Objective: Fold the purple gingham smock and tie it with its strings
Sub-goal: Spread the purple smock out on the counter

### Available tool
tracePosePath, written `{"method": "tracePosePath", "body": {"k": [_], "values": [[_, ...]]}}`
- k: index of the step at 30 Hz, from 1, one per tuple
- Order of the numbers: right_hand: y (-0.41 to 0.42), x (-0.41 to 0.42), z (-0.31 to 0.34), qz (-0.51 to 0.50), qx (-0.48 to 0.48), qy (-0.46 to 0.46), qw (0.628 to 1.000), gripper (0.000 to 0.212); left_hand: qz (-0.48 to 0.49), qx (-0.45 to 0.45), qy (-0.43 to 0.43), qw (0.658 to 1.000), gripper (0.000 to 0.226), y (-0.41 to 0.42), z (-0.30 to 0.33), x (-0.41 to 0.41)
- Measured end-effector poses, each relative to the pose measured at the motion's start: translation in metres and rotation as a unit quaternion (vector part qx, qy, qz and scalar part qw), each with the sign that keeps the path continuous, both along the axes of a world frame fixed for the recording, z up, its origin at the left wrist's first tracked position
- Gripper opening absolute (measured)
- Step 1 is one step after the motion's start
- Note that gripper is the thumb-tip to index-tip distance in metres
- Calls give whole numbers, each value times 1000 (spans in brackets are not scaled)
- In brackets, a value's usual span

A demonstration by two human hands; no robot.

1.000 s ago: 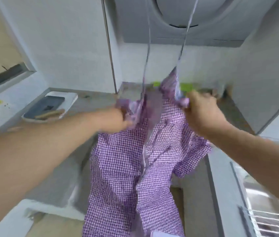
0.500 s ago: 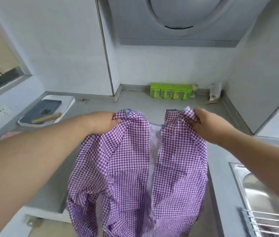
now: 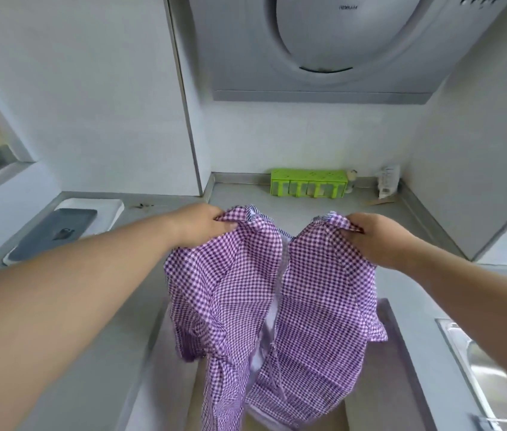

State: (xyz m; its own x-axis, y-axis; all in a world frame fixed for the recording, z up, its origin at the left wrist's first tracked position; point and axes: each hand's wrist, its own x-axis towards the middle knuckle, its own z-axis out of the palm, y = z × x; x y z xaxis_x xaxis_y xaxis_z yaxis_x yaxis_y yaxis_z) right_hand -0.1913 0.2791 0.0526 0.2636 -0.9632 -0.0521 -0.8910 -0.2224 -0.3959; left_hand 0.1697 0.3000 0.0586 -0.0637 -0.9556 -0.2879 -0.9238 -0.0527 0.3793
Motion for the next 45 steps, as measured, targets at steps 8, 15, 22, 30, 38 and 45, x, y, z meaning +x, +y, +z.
{"method": "tracePosePath", "body": {"k": [8, 15, 22, 30, 38, 45], "values": [[-54, 13, -6, -4, 37, 67, 997, 28, 9, -60, 11, 998, 47, -51, -1, 13], [-151, 13, 2, 7, -21, 77, 997, 28, 26, -116, 10, 993, 39, -131, 3, 9], [-282, 24, -2, 21, -64, 95, 993, 25, 68, -113, -31, 991, 45, -241, -10, 1], [-394, 46, -47, 3, -66, 108, 992, 23, 64, -47, -78, 994, 54, -341, -45, -5], [-421, 77, -140, -125, 3, -30, 992, 20, 89, -11, -140, 986, 50, -413, -119, 16], [-367, 87, -244, -44, 255, 11, 966, 77, 134, 45, -159, 977, 38, -453, -191, 12]]}}
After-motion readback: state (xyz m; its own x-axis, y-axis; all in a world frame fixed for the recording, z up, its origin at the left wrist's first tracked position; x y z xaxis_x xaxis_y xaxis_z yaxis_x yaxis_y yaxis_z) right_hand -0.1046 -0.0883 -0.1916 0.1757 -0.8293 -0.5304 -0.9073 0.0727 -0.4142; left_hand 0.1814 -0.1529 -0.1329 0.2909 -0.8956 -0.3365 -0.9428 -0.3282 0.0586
